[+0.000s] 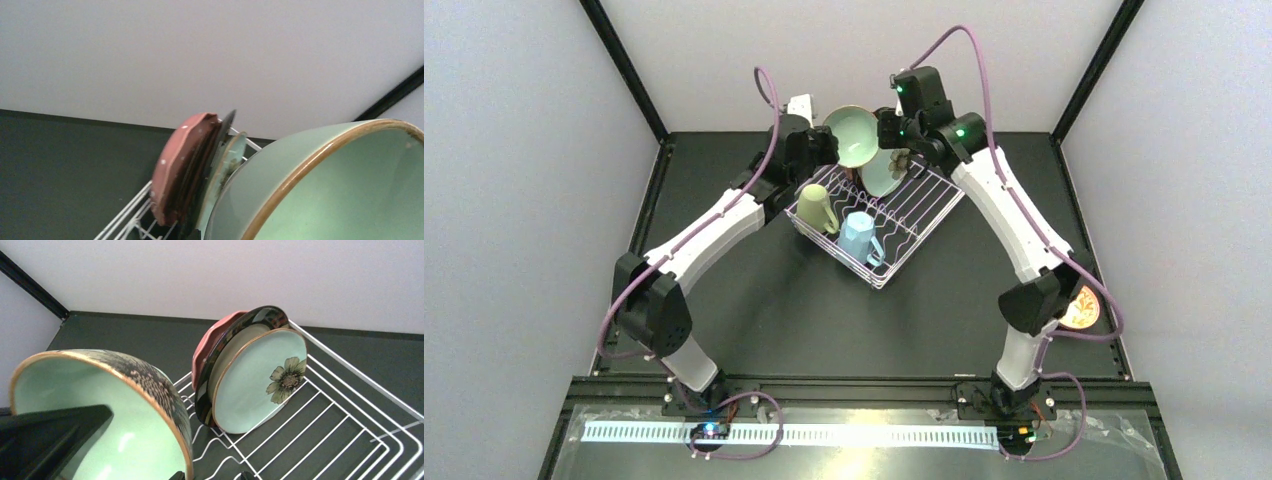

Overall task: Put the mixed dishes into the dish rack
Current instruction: Pass from the right arm to the left, then place the upside down bowl on the dish rack.

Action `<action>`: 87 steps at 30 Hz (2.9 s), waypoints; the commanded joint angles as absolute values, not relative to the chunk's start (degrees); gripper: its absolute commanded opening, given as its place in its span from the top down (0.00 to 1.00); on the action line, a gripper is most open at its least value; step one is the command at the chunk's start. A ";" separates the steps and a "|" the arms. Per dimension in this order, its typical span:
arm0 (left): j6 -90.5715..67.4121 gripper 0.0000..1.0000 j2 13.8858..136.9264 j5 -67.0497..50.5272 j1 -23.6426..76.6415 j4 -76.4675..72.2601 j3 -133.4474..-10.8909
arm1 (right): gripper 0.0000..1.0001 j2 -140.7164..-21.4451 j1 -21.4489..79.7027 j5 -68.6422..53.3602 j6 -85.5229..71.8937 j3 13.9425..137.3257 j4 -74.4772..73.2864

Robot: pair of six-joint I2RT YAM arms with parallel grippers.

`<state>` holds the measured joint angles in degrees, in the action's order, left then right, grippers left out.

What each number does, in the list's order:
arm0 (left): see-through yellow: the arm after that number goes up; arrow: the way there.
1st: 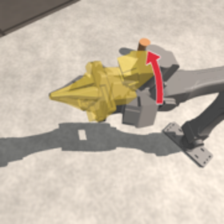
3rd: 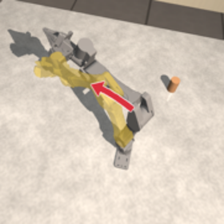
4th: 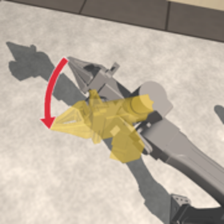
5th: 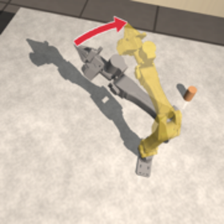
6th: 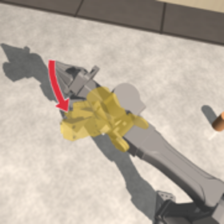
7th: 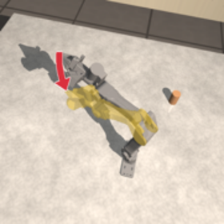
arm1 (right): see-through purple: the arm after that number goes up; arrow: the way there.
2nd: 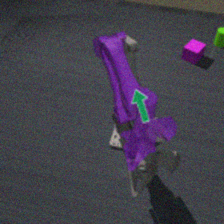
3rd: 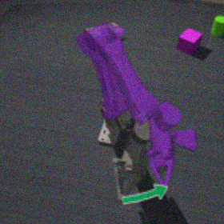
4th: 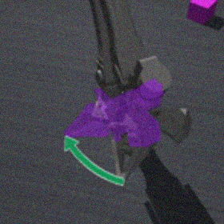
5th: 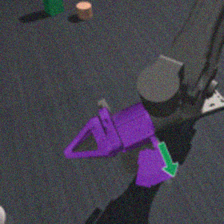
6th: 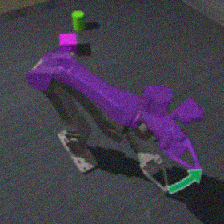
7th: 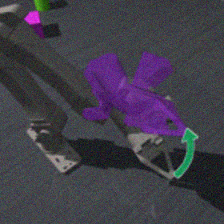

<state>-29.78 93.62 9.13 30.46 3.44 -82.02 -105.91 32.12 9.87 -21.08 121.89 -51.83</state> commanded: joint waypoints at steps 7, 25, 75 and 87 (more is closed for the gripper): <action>-27.51 0.99 91.88 17.50 30.92 5.05 -85.41 | 0.28 -96.23 32.08 13.66 -19.86 116.51 -50.74; -6.10 0.99 123.43 42.30 45.71 25.73 -127.28 | 0.28 -64.55 32.05 26.94 -23.05 76.99 -40.14; 6.93 0.99 154.56 76.38 48.39 9.05 -139.45 | 0.28 -34.87 32.08 16.28 -23.79 56.48 -33.73; 7.40 0.99 159.08 75.69 46.94 6.93 -141.99 | 0.28 -34.98 32.06 16.48 -23.00 53.06 -29.09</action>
